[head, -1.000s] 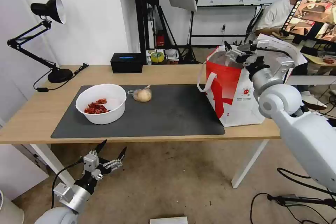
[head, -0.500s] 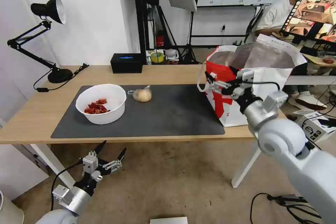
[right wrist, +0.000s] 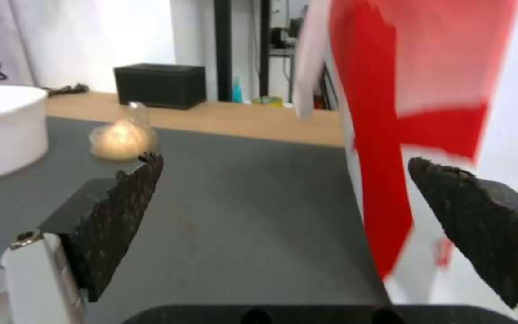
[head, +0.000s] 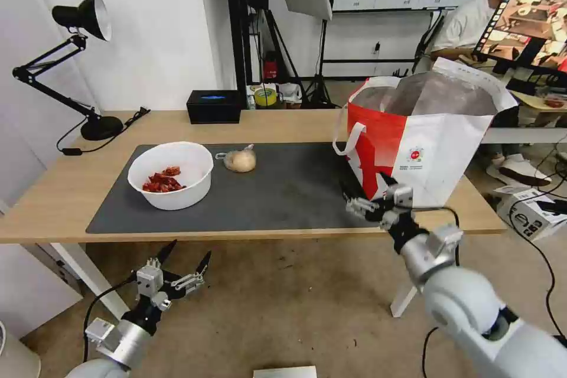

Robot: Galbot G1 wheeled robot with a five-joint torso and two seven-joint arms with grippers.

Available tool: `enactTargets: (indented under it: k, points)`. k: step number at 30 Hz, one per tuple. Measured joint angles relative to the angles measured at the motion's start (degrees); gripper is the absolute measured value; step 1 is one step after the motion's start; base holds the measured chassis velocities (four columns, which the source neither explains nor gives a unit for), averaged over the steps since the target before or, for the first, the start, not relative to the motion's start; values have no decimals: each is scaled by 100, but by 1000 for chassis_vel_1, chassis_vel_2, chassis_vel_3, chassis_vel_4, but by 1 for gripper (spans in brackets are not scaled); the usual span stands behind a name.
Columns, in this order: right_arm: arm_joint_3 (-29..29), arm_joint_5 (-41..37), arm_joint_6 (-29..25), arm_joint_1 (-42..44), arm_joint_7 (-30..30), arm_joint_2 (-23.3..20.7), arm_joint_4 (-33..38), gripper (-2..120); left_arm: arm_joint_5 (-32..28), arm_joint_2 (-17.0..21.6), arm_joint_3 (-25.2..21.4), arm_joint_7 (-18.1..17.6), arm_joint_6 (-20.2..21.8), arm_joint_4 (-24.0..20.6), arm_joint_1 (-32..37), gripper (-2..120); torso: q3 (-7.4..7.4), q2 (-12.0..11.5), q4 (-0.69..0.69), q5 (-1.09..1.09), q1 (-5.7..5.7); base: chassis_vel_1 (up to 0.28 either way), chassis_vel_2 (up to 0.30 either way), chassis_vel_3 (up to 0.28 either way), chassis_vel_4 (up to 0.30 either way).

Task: Pick up the trash from the table and place it into the takeout bag.

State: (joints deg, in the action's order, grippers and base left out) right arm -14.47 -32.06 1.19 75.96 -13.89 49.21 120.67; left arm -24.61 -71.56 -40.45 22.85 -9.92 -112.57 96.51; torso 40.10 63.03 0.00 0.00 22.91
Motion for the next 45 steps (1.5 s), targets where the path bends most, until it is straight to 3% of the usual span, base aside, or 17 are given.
enactTargets:
  k: [12,45]
  points:
    - [79,335,-269,664,-85,256,-139,100,2,-28,-79,15,-37,55,-1,100,0,0,0,0,0,0,0,0,0]
    - [283,382,-236,667,-110,314,-391,100,2,-40,-41,18,-21,167,-113,100,0,-1,0,0,1,0,0,0,0]
